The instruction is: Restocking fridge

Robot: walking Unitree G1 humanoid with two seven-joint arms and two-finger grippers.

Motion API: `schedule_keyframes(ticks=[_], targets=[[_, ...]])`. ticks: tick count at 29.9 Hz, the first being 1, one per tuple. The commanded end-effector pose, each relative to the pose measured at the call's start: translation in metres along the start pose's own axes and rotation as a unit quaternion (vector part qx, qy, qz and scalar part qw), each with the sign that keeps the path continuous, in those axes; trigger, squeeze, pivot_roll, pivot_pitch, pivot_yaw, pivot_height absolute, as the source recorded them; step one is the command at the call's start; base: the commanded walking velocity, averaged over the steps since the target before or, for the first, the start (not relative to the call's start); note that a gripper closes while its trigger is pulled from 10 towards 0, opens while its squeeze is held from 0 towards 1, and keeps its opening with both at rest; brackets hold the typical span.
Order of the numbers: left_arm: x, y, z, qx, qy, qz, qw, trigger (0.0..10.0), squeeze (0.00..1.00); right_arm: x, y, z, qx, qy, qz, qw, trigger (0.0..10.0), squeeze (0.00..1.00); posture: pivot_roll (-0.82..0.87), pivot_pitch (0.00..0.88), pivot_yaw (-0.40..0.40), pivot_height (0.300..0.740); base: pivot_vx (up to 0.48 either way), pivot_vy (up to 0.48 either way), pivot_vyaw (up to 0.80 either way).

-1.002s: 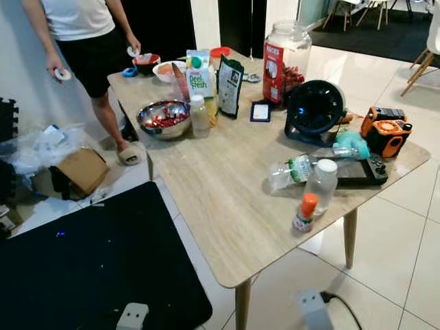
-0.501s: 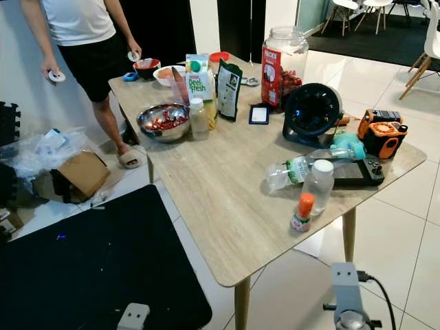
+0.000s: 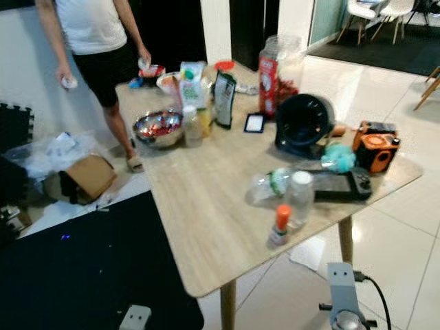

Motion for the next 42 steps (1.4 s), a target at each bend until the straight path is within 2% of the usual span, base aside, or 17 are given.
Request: schedule_keyframes(ticks=[1, 8, 13, 15, 17, 18, 20, 21, 22, 23, 24, 25, 27, 32, 35, 39, 42], targets=[[-0.002, -0.004, -0.006, 0.003, 0.007, -0.005, 1.000, 10.0, 0.00, -0.001, -0.005, -0.004, 0.002, 0.003, -0.004, 1.000, 10.0, 0.00, -0.06, 0.000, 0.060, 0.740, 0.000, 0.000, 0.00], [-0.001, -0.002, -0.006, 0.001, 0.008, -0.001, 1.000, 10.0, 0.00, 0.000, 0.000, 0.006, -0.012, -0.019, 0.002, 1.000, 10.0, 0.00, -0.06, 0.000, 0.056, 0.740, 0.000, 0.000, 0.00], [-0.001, -0.001, -0.005, -0.001, 0.007, 0.000, 1.000, 10.0, 0.00, 0.002, 0.027, 0.058, 0.043, -0.133, 0.046, 0.989, 10.0, 0.00, -0.06, 0.000, 0.053, 0.740, 0.000, 0.000, 0.00], [-0.001, -0.001, -0.005, -0.001, 0.007, 0.000, 1.000, 10.0, 0.00, 0.002, 0.027, 0.058, 0.043, -0.133, 0.046, 0.989, 10.0, 0.00, -0.06, 0.000, 0.053, 0.740, 0.000, 0.000, 0.00], [-0.001, -0.001, -0.005, -0.001, 0.007, 0.000, 1.000, 10.0, 0.00, 0.002, 0.031, 0.066, 0.060, -0.148, 0.053, 0.986, 10.0, 0.00, -0.06, 0.000, 0.053, 0.740, 0.000, 0.000, 0.00], [-0.001, -0.002, -0.004, -0.001, 0.007, 0.000, 1.000, 10.0, 0.00, 0.001, 0.039, 0.080, 0.087, -0.170, 0.065, 0.980, 10.0, 0.00, -0.06, 0.000, 0.055, 0.740, 0.000, 0.000, 0.00], [-0.001, -0.002, -0.004, -0.001, 0.007, 0.000, 1.000, 10.0, 0.00, 0.001, 0.039, 0.080, 0.087, -0.170, 0.065, 0.980, 10.0, 0.00, -0.06, 0.000, 0.055, 0.740, 0.000, 0.000, 0.00], [-0.001, -0.002, -0.004, -0.001, 0.007, 0.000, 1.000, 10.0, 0.00, 0.000, 0.050, 0.097, 0.110, -0.193, 0.082, 0.971, 10.0, 0.00, -0.06, 0.000, 0.055, 0.740, 0.000, 0.000, 0.00], [-0.001, -0.002, -0.004, -0.001, 0.007, 0.000, 1.000, 10.0, 0.00, 0.000, 0.050, 0.097, 0.110, -0.193, 0.082, 0.971, 10.0, 0.00, -0.06, 0.000, 0.055, 0.740, 0.000, 0.000, 0.00], [-0.001, -0.003, -0.004, -0.001, 0.007, -0.001, 1.000, 10.0, 0.00, -0.003, 0.062, 0.115, 0.135, -0.218, 0.102, 0.961, 10.0, 0.00, -0.06, 0.000, 0.055, 0.740, 0.000, 0.000, 0.00], [-0.001, -0.003, -0.004, -0.001, 0.007, -0.001, 1.000, 10.0, 0.00, -0.003, 0.062, 0.115, 0.135, -0.218, 0.102, 0.961, 10.0, 0.00, -0.06, 0.000, 0.055, 0.740, 0.000, 0.000, 0.00], [-0.002, -0.003, -0.004, -0.001, 0.007, -0.001, 1.000, 10.0, 0.00, -0.005, 0.073, 0.130, 0.156, -0.236, 0.120, 0.952, 10.0, 0.00, -0.06, 0.000, 0.055, 0.740, 0.000, 0.000, 0.00], [-0.002, -0.004, -0.004, -0.002, 0.007, -0.001, 1.000, 10.0, 0.00, -0.008, 0.081, 0.140, 0.171, -0.247, 0.135, 0.944, 10.0, 0.00, -0.06, 0.000, 0.055, 0.740, 0.000, 0.000, 0.00], [-0.002, -0.004, -0.005, -0.002, 0.007, -0.001, 1.000, 10.0, 0.00, -0.010, 0.093, 0.147, 0.181, -0.252, 0.153, 0.938, 10.0, 0.00, -0.06, 0.000, 0.056, 0.740, 0.000, 0.000, 0.00], [-0.002, -0.003, -0.005, -0.002, 0.008, 0.000, 1.000, 10.0, 0.00, -0.006, 0.092, 0.134, 0.130, -0.223, 0.143, 0.956, 10.0, 0.00, -0.06, 0.000, 0.053, 0.740, 0.000, 0.000, 0.00], [-0.001, -0.002, -0.005, -0.003, 0.008, 0.000, 1.000, 10.0, 0.00, -0.002, 0.082, 0.123, 0.077, -0.205, 0.121, 0.968, 10.0, 0.00, -0.06, 0.000, 0.050, 0.740, 0.000, 0.000, 0.00], [-0.001, -0.002, -0.005, -0.003, 0.009, 0.001, 1.000, 10.0, 0.00, -0.002, 0.068, 0.117, 0.099, -0.198, 0.109, 0.969, 10.0, 0.00, -0.06, 0.000, 0.052, 0.740, 0.000, 0.000, 0.00]])
Point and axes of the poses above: a point about 5 cm out from each wrist's last joint towards the gripper, its own x axis pointing out of the wrist towards the gripper, its own y axis along the axis of the wrist's last joint, z = x × y, the point moved 4 cm from there along x, pointing out of the wrist towards the gripper, and after that the axes turned 13 degrees about x, right-handed, at the moved point
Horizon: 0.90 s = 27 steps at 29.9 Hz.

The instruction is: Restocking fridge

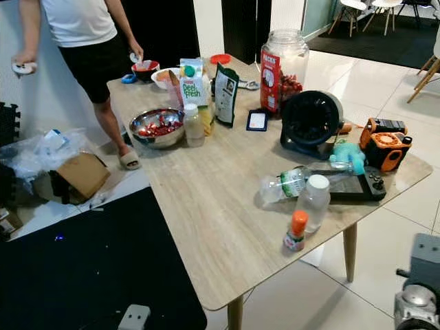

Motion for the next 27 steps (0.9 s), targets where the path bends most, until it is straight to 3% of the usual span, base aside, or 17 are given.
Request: schedule_keyframes(ticks=[1, 6, 7, 8, 10, 12, 14, 17, 19, 21, 22, 23, 24, 25, 27], targets=[[-0.001, -0.003, -0.005, -0.001, 0.008, -0.003, 1.000, 10.0, 0.00, -0.005, -0.017, -0.001, 0.027, -0.001, -0.026, 0.999, 10.0, 0.00, -0.06, 0.000, 0.055, 0.740, 0.000, 0.000, 0.00], [-0.002, -0.004, -0.006, 0.001, 0.008, -0.005, 1.000, 10.0, 0.00, -0.003, -0.013, 0.006, 0.086, -0.017, -0.019, 0.996, 10.0, 0.00, -0.06, 0.000, 0.060, 0.740, 0.000, 0.000, 0.00], [-0.002, -0.005, -0.006, 0.003, 0.008, -0.006, 1.000, 10.0, 0.00, -0.001, -0.007, 0.011, 0.122, -0.025, -0.015, 0.992, 10.0, 0.00, -0.06, 0.000, 0.060, 0.740, 0.000, 0.000, 0.00], [-0.002, -0.005, -0.006, 0.003, 0.008, -0.006, 1.000, 10.0, 0.00, -0.001, -0.007, 0.011, 0.122, -0.025, -0.015, 0.992, 10.0, 0.00, -0.06, 0.000, 0.060, 0.740, 0.000, 0.000, 0.00], [-0.002, -0.005, -0.007, 0.004, 0.009, -0.007, 1.000, 10.0, 0.00, 0.002, -0.002, 0.014, 0.166, -0.027, -0.012, 0.986, 10.0, 0.00, -0.06, 0.000, 0.060, 0.740, 0.000, 0.000, 0.00], [-0.002, -0.004, -0.008, 0.006, 0.009, -0.006, 1.000, 10.0, 0.00, 0.005, 0.008, 0.018, 0.249, -0.029, -0.006, 0.968, 10.0, 0.00, -0.06, 0.000, 0.060, 0.740, 0.000, 0.000, 0.00], [-0.002, -0.004, -0.008, 0.006, 0.010, -0.006, 1.000, 10.0, 0.00, 0.007, 0.011, 0.020, 0.273, -0.029, -0.003, 0.961, 10.0, 0.00, -0.06, 0.000, 0.060, 0.740, 0.000, 0.000, 0.00], [-0.002, -0.003, -0.009, 0.006, 0.010, -0.004, 1.000, 10.0, 0.00, 0.012, 0.035, 0.022, 0.357, -0.001, 0.029, 0.934, 10.0, 0.00, -0.06, 0.000, 0.062, 0.740, 0.000, 0.000, 0.00], [-0.002, -0.003, -0.009, 0.006, 0.010, -0.004, 1.000, 10.0, 0.00, 0.012, 0.035, 0.022, 0.357, -0.001, 0.029, 0.934, 10.0, 0.00, -0.06, 0.000, 0.062, 0.740, 0.000, 0.000, 0.00], [-0.002, -0.003, -0.009, 0.006, 0.010, -0.004, 1.000, 10.0, 0.00, 0.015, 0.062, 0.021, 0.415, 0.043, 0.065, 0.906, 10.0, 0.05, -0.06, 0.000, 0.062, 0.740, 0.000, 0.000, 0.00], [-0.002, -0.003, -0.009, 0.006, 0.010, -0.004, 1.000, 10.0, 0.00, 0.015, 0.062, 0.021, 0.415, 0.043, 0.065, 0.906, 10.0, 0.05, -0.06, 0.000, 0.062, 0.740, 0.000, 0.000, 0.00], [-0.002, -0.003, -0.009, 0.006, 0.009, -0.004, 1.000, 10.0, 0.00, 0.016, 0.074, 0.020, 0.437, 0.064, 0.081, 0.894, 10.0, 0.05, -0.06, 0.000, 0.062, 0.740, 0.000, 0.000, 0.00], [-0.002, -0.003, -0.009, 0.006, 0.009, -0.004, 1.000, 10.0, 0.00, 0.016, 0.074, 0.020, 0.437, 0.064, 0.081, 0.894, 10.0, 0.05, -0.06, 0.000, 0.062, 0.740, 0.000, 0.000, 0.00], [-0.002, -0.003, -0.009, 0.006, 0.009, -0.004, 1.000, 10.0, 0.00, 0.016, 0.087, 0.018, 0.459, 0.090, 0.097, 0.878, 10.0, 0.65, -0.06, 0.000, 0.062, 0.740, 0.000, 0.000, 0.00], [-0.002, -0.003, -0.009, 0.006, 0.009, -0.004, 1.000, 10.0, 0.00, 0.016, 0.087, 0.018, 0.459, 0.090, 0.097, 0.878, 10.0, 0.65, -0.06, 0.000, 0.062, 0.740, 0.000, 0.000, 0.00]])
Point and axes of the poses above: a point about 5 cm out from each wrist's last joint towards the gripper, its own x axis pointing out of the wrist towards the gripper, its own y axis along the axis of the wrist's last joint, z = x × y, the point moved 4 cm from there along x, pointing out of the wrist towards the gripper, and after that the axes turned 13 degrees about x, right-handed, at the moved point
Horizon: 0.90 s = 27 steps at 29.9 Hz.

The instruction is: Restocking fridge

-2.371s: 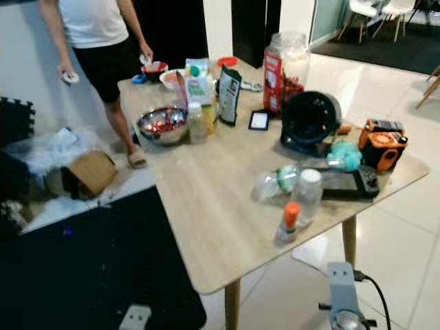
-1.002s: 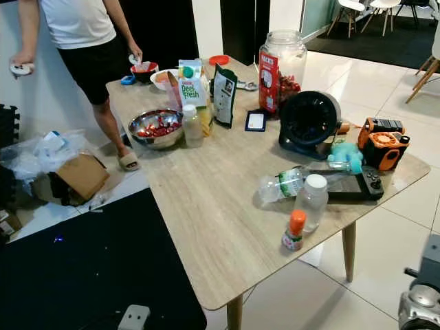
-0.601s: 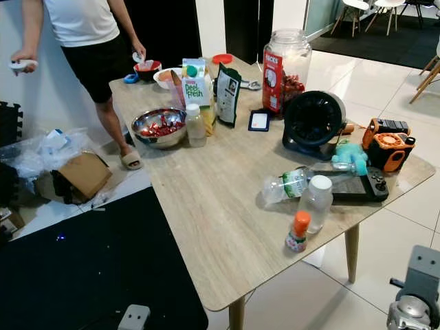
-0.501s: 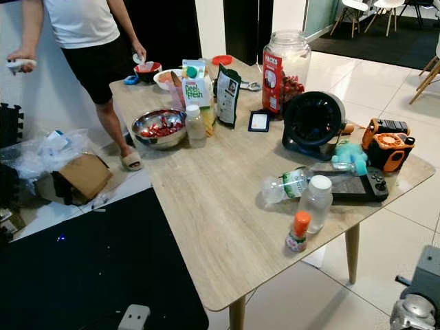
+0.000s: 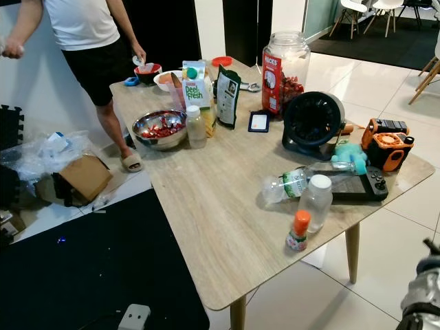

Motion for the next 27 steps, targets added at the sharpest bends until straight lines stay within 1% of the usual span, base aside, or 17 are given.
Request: schedule_keyframes(ticks=[1, 2, 4, 5, 8, 9, 10, 11, 16, 18, 20, 22, 23, 24, 25, 26, 27], targets=[[-0.002, -0.004, -0.008, 0.004, 0.008, -0.006, 1.000, 10.0, 0.00, 0.002, 0.005, -0.009, 0.033, 0.027, 0.007, 0.999, 10.0, 0.98, -0.06, 0.000, 0.062, 0.740, 0.000, 0.000, 0.00], [-0.002, -0.004, -0.008, 0.004, 0.008, -0.006, 1.000, 10.0, 0.00, 0.005, 0.012, -0.022, 0.073, 0.062, 0.017, 0.995, 10.0, 1.00, -0.06, 0.000, 0.059, 0.740, 0.000, 0.000, 0.00], [-0.002, -0.004, -0.007, 0.003, 0.007, -0.006, 1.000, 10.0, 0.00, 0.006, 0.019, -0.032, 0.105, 0.091, 0.026, 0.990, 10.0, 1.00, -0.06, 0.000, 0.059, 0.740, 0.000, 0.000, 0.00], [-0.002, -0.004, -0.007, 0.003, 0.007, -0.006, 1.000, 10.0, 0.00, 0.006, 0.019, -0.032, 0.105, 0.091, 0.026, 0.990, 10.0, 1.00, -0.06, 0.000, 0.059, 0.740, 0.000, 0.000, 0.00], [-0.002, -0.004, -0.006, 0.002, 0.006, -0.006, 1.000, 10.0, 0.00, 0.008, 0.028, -0.055, 0.169, 0.150, 0.033, 0.973, 10.0, 1.00, -0.06, 0.000, 0.059, 0.740, 0.000, 0.000, 0.00], [-0.002, -0.004, -0.006, 0.002, 0.006, -0.006, 1.000, 10.0, 0.00, 0.008, 0.028, -0.055, 0.169, 0.150, 0.033, 0.973, 10.0, 1.00, -0.06, 0.000, 0.059, 0.740, 0.000, 0.000, 0.00], [-0.002, -0.004, -0.006, 0.002, 0.006, -0.006, 1.000, 10.0, 0.00, 0.007, 0.032, -0.070, 0.203, 0.192, 0.031, 0.960, 10.0, 1.00, -0.06, 0.000, 0.059, 0.740, 0.000, 0.000, 0.00], [-0.002, -0.004, -0.006, 0.002, 0.006, -0.006, 1.000, 10.0, 0.00, 0.007, 0.032, -0.070, 0.203, 0.192, 0.031, 0.960, 10.0, 1.00, -0.06, 0.000, 0.059, 0.740, 0.000, 0.000, 0.00], [-0.002, -0.006, -0.006, 0.001, 0.007, -0.008, 1.000, 10.0, 0.00, -0.005, 0.042, -0.112, 0.244, 0.348, 0.008, 0.905, 10.0, 1.00, -0.06, 0.000, 0.058, 0.740, 0.000, 0.000, 0.00], [-0.002, -0.006, -0.005, 0.001, 0.006, -0.009, 1.000, 10.0, 0.00, -0.015, 0.042, -0.131, 0.248, 0.417, -0.017, 0.875, 10.0, 1.00, -0.06, 0.000, 0.058, 0.740, 0.000, 0.000, 0.00], [-0.002, -0.006, -0.005, 0.001, 0.006, -0.009, 1.000, 10.0, 0.00, -0.015, 0.042, -0.131, 0.248, 0.417, -0.017, 0.875, 10.0, 1.00, -0.06, 0.000, 0.058, 0.740, 0.000, 0.000, 0.00], [-0.002, -0.006, -0.005, 0.000, 0.006, -0.009, 1.000, 10.0, 0.00, -0.024, 0.040, -0.146, 0.257, 0.463, -0.041, 0.847, 10.0, 1.00, -0.06, 0.000, 0.058, 0.740, 0.000, 0.000, 0.00], [-0.002, -0.006, -0.005, 0.000, 0.006, -0.009, 1.000, 10.0, 0.00, -0.024, 0.040, -0.146, 0.257, 0.463, -0.041, 0.847, 10.0, 1.00, -0.06, 0.000, 0.058, 0.740, 0.000, 0.000, 0.00], [-0.002, -0.006, -0.005, 0.000, 0.005, -0.008, 1.000, 10.0, 0.00, -0.029, 0.038, -0.153, 0.261, 0.483, -0.055, 0.834, 10.0, 0.66, -0.06, 0.000, 0.058, 0.740, 0.000, 0.000, 0.00], [-0.002, -0.006, -0.005, 0.000, 0.005, -0.008, 1.000, 10.0, 0.00, -0.034, 0.032, -0.161, 0.253, 0.500, -0.074, 0.825, 10.0, 0.00, -0.06, 0.000, 0.058, 0.740, 0.000, 0.000, 0.00], [-0.002, -0.006, -0.005, 0.000, 0.005, -0.008, 1.000, 10.0, 0.00, -0.034, 0.032, -0.161, 0.253, 0.500, -0.074, 0.825, 10.0, 0.00, -0.06, 0.000, 0.058, 0.740, 0.000, 0.000, 0.00], [-0.002, -0.006, -0.005, 0.000, 0.005, -0.008, 1.000, 10.0, 0.00, -0.039, 0.025, -0.169, 0.244, 0.513, -0.090, 0.818, 10.0, 0.00, -0.06, 0.000, 0.053, 0.740, 0.000, 0.000, 0.00]])
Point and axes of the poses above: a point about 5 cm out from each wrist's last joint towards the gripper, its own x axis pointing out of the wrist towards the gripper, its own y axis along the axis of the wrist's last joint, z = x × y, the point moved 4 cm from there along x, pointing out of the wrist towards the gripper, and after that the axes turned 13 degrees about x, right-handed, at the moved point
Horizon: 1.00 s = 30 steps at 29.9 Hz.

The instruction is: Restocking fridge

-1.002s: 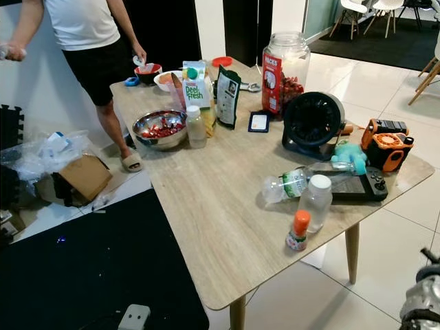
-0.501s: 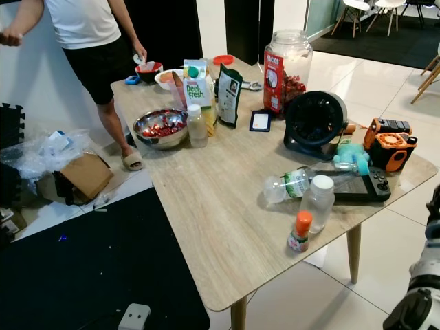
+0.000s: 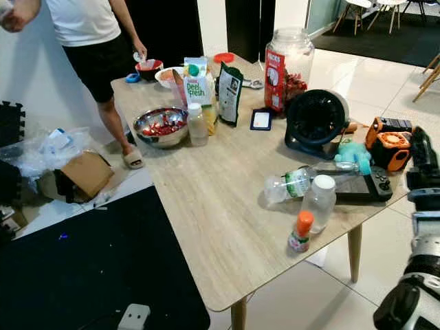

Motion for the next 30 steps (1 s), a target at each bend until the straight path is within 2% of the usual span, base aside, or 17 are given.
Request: schedule_keyframes(ticks=[1, 5, 6, 10, 13, 18, 30], targets=[[-0.002, -0.006, -0.005, 0.000, 0.005, -0.007, 1.000, 10.0, 0.00, 0.003, -0.017, -0.004, 0.005, 0.011, -0.035, 0.999, 10.0, 0.00, -0.06, 0.000, 0.054, 0.740, 0.000, 0.000, 0.00], [-0.002, -0.006, -0.005, 0.000, 0.005, -0.008, 1.000, 10.0, 0.00, 0.005, -0.029, -0.002, 0.002, 0.003, -0.053, 0.999, 10.0, 0.00, -0.06, 0.000, 0.056, 0.740, 0.000, 0.000, 0.00], [-0.002, -0.007, -0.005, 0.001, 0.006, -0.009, 1.000, 10.0, 0.00, 0.006, -0.035, 0.002, -0.001, -0.014, -0.057, 0.998, 10.0, 0.00, -0.06, 0.000, 0.054, 0.740, 0.000, 0.000, 0.00], [-0.003, -0.008, -0.005, 0.000, 0.006, -0.010, 1.000, 10.0, 0.00, 0.002, -0.041, 0.007, 0.003, -0.026, -0.070, 0.997, 10.0, 0.00, -0.06, 0.000, 0.053, 0.740, 0.000, 0.000, 0.00], [-0.003, -0.008, -0.005, 0.000, 0.006, -0.010, 1.000, 10.0, 0.00, 0.001, -0.042, 0.009, 0.000, -0.031, -0.074, 0.997, 10.0, 0.00, -0.06, 0.000, 0.052, 0.740, 0.000, 0.000, 0.00], [-0.003, -0.010, -0.005, 0.000, 0.005, -0.012, 1.000, 10.0, 0.00, -0.010, -0.042, 0.023, -0.016, -0.079, -0.082, 0.993, 10.0, 0.00, -0.06, 0.000, 0.055, 0.740, 0.000, 0.000, 0.00], [-0.003, -0.010, -0.005, 0.002, 0.005, -0.011, 1.000, 10.0, 0.00, -0.019, -0.044, 0.029, -0.019, -0.091, -0.098, 0.991, 10.0, 0.00, -0.06, 0.000, 0.053, 0.740, 0.000, 0.000, 0.00]])
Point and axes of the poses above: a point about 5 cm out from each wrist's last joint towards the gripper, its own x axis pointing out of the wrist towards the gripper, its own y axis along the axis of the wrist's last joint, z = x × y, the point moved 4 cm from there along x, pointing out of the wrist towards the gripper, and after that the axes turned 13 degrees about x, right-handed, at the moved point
